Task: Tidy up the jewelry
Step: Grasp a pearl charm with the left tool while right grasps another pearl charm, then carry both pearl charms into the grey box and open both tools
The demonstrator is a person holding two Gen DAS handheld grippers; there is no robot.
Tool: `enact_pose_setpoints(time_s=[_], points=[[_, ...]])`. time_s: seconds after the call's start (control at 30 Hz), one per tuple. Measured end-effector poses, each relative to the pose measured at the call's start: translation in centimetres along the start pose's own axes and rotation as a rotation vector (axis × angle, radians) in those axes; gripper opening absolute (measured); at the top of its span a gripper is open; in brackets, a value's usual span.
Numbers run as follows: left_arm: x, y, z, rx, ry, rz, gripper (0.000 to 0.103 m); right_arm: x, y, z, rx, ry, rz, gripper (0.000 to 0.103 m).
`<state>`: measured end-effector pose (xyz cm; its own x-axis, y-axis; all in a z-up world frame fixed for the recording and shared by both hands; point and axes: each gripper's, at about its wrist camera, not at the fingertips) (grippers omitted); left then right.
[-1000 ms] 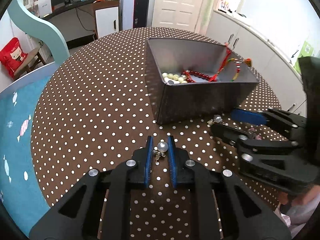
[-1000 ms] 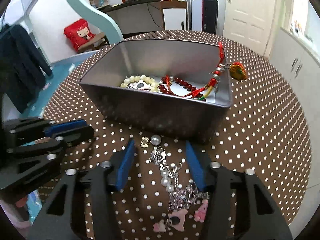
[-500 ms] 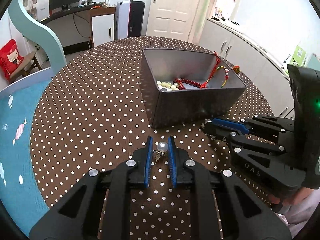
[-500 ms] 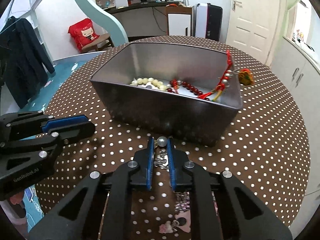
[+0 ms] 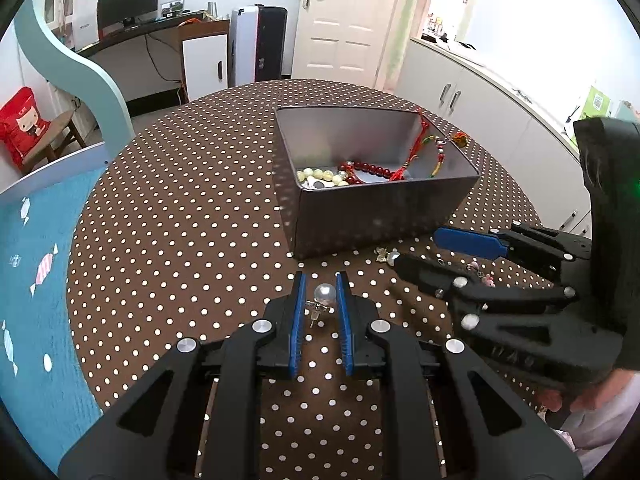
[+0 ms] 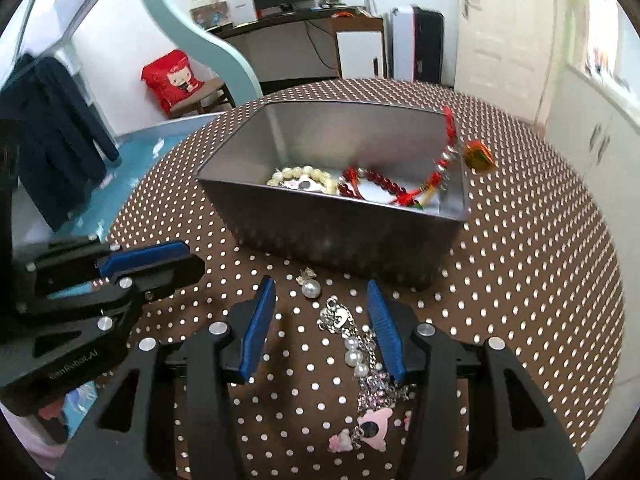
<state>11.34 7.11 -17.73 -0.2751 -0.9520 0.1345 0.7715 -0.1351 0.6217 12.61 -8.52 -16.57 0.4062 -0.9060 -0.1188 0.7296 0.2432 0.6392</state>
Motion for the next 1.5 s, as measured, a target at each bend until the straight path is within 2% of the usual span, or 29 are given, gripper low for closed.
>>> enact_pose_setpoints(time_s=[0.03, 0.1, 0.13, 0.17, 0.2, 0.47, 0.63, 0.83, 1.0, 1.23, 1.33, 1.37, 1.4, 1.47, 1.5], points=[[-0.1, 0.0, 0.1, -0.001, 0.001, 0.002, 0.015, -0.2, 0.0, -0.2, -0.006, 0.006, 0.003, 0.046], [-0.2, 0.1, 0.1, 0.0, 0.004, 0.003, 0.015, -0.7, 0.0, -0.9, -0.013, 0.008, 0.012, 0.037], [-0.3, 0.0, 0.1, 0.0, 0.006, 0.005, 0.015, -0.9, -0.1, -1.4, -0.019, -0.004, 0.026, 0.023], [-0.3, 0.1, 0.1, 0.0, 0.007, 0.006, 0.015, -1.1, -0.1, -1.5, -0.01, -0.029, 0.041, 0.013], [-0.3, 0.1, 0.1, 0.001, 0.007, 0.007, 0.015, -1.2, -0.2, -1.8, -0.016, -0.029, 0.047, 0.01], [-0.2, 0.5, 0.1, 0.01, 0.009, 0.009, 0.015, -0.8, -0.2, -2.2, -0.01, 0.003, 0.009, 0.01], [0.8, 1.9, 0.5, 0.028, 0.004, -0.015, 0.015, 0.2, 0.0, 0.5, 0.033, 0.074, -0.014, 0.01], [2.5, 5.4, 1.5, 0.104, -0.012, -0.06, 0.015, 1.9, 2.2, 4.4, 0.14, 0.057, -0.041, 0.01], [3.4, 8.1, 1.0, 0.115, -0.01, -0.064, 0.015, 3.0, 4.4, 5.8, 0.196, 0.022, -0.017, 0.01], [3.5, 10.0, -1.0, 0.084, -0.004, -0.051, 0.015, 4.2, 6.5, 3.9, 0.153, 0.041, -0.002, 0.01], [3.2, 10.4, -2.2, 0.06, -0.001, -0.042, 0.016, 4.3, 6.9, 3.1, 0.124, 0.056, 0.007, 0.014], [3.2, 10.7, -2.5, 0.051, 0.004, -0.036, 0.016, 4.2, 7.0, 2.9, 0.113, 0.056, 0.012, 0.026], [3.1, 10.8, -2.8, 0.039, 0.025, -0.025, 0.017, 4.2, 7.1, 2.8, 0.109, 0.04, 0.013, 0.031], [2.7, 11.4, -3.3, 0.014, 0.066, 0.0, 0.028, 4.8, 7.1, 3.2, 0.129, 0.009, 0.006, 0.055], [2.5, 11.7, -3.5, 0.01, 0.072, 0.014, 0.045, 5.4, 7.1, 3.5, 0.139, 0.005, -0.011, 0.06]])
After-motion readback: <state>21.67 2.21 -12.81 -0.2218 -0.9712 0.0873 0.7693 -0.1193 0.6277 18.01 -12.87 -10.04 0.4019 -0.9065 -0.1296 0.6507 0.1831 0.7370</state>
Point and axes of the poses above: each gripper's, at about its wrist camera, not at the fingertips, and z roughly against the way its jaws point, x to its right, y to its top
